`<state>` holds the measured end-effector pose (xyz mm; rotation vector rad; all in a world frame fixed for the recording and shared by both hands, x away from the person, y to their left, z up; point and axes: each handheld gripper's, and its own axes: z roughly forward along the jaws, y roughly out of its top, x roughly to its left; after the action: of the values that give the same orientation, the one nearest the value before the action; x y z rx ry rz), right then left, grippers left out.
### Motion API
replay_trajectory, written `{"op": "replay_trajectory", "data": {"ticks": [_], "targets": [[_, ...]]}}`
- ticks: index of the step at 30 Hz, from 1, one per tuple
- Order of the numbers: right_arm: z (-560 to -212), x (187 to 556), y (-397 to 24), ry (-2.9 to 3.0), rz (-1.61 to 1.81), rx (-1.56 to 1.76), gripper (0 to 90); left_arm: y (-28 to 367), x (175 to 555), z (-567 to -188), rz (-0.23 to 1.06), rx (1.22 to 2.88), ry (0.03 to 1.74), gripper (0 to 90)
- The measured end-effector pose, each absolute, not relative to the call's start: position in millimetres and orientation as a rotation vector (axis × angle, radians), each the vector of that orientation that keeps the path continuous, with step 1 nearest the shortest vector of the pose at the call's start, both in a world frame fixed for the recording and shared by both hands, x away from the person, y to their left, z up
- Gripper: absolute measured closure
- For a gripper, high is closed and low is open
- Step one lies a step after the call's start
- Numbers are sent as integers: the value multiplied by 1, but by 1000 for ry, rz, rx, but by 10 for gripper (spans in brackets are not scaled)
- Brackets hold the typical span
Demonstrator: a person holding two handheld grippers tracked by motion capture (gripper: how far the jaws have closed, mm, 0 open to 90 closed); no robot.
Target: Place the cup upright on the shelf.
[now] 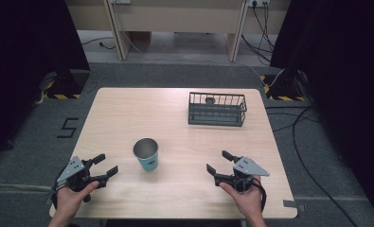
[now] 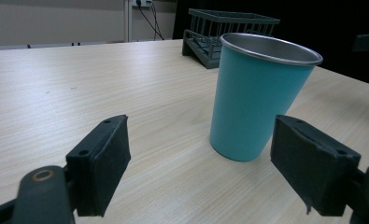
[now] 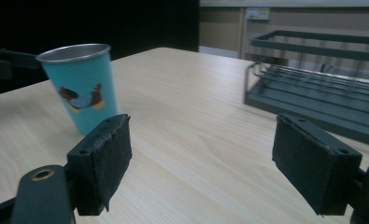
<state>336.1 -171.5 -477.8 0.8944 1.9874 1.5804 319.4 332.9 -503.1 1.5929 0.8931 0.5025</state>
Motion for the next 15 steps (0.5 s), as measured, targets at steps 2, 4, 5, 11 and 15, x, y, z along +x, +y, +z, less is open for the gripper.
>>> {"op": "replay_trajectory", "data": {"ticks": [2, 4, 5, 11, 15], "targets": [[-476, 339, -161, 2005, 1594, 866, 202, 334, 319, -503, 502, 1588, 894, 192], [-473, 341, -150, 2024, 1606, 834, 199, 334, 319, -503, 502, 1586, 896, 192], [-472, 343, -145, 2033, 1612, 818, 198, 334, 319, -503, 501, 1585, 897, 192], [-471, 349, -114, 2080, 1664, 765, 194, 334, 320, -503, 500, 1574, 896, 192], [-472, 356, -88, 2103, 1693, 711, 177, 335, 319, -502, 501, 1572, 897, 193]]}}
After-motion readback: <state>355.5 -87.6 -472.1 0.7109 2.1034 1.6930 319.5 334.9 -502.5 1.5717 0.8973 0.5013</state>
